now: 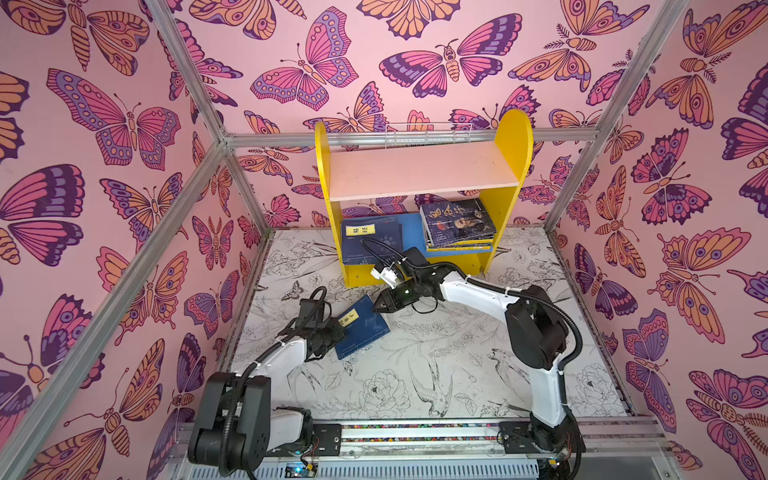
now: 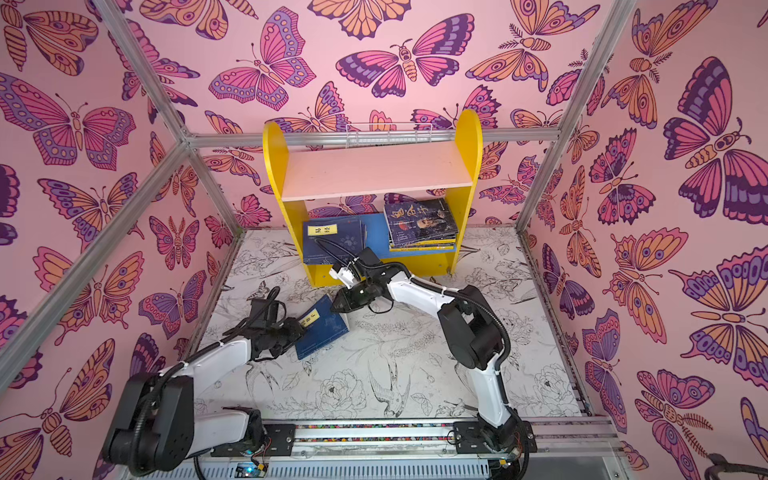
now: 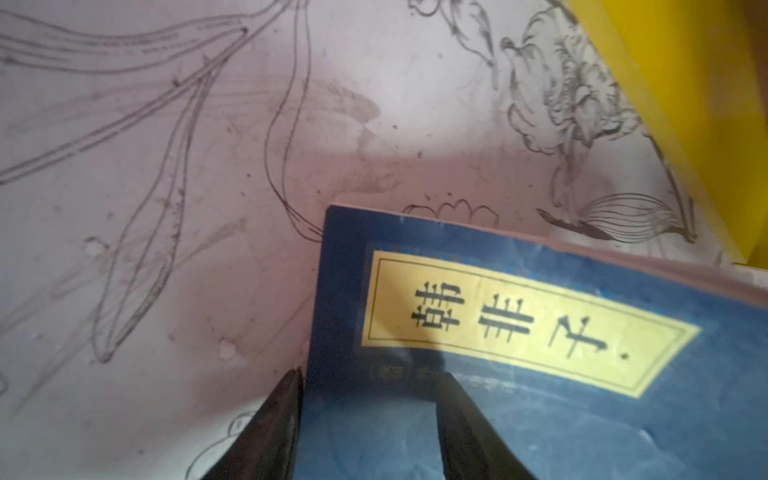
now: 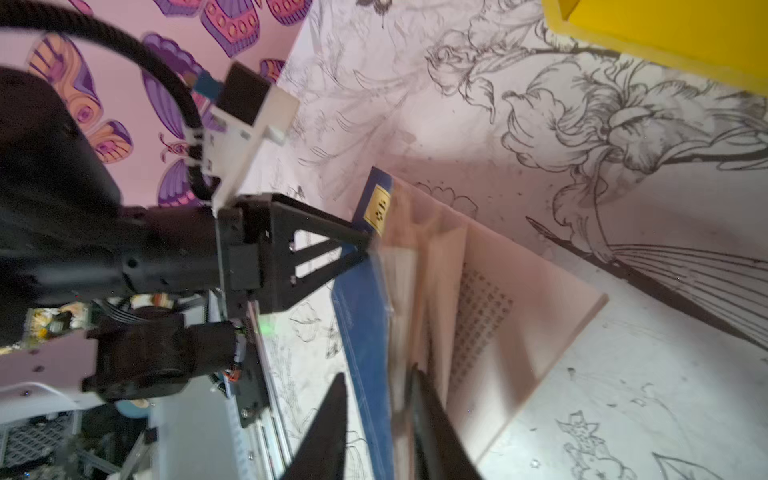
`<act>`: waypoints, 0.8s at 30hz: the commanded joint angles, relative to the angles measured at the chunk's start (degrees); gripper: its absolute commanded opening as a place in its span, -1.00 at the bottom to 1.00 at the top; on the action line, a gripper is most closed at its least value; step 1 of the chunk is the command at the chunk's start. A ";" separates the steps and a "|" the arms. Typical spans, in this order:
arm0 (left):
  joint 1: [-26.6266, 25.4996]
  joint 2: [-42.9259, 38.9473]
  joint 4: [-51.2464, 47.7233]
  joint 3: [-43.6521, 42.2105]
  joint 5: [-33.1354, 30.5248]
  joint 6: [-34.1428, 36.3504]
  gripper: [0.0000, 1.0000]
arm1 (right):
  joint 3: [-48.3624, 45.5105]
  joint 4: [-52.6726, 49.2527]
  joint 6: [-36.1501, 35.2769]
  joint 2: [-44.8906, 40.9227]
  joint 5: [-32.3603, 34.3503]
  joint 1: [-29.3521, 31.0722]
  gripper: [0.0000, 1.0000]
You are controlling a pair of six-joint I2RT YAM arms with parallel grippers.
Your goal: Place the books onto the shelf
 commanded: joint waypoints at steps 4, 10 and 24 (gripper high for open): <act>1.41 -10.75 9.41 -3.23 6.04 -4.55 0.11 | -4.03 5.49 0.96 -4.22 -1.89 -0.20 -1.00; 2.29 -12.23 13.23 -2.85 10.48 -7.83 0.11 | -4.13 7.02 1.50 -4.47 -4.07 -0.21 -1.00; 2.39 -12.60 16.71 -3.97 13.01 -8.53 -0.06 | -4.08 6.77 2.11 -3.61 -1.51 -0.20 -0.78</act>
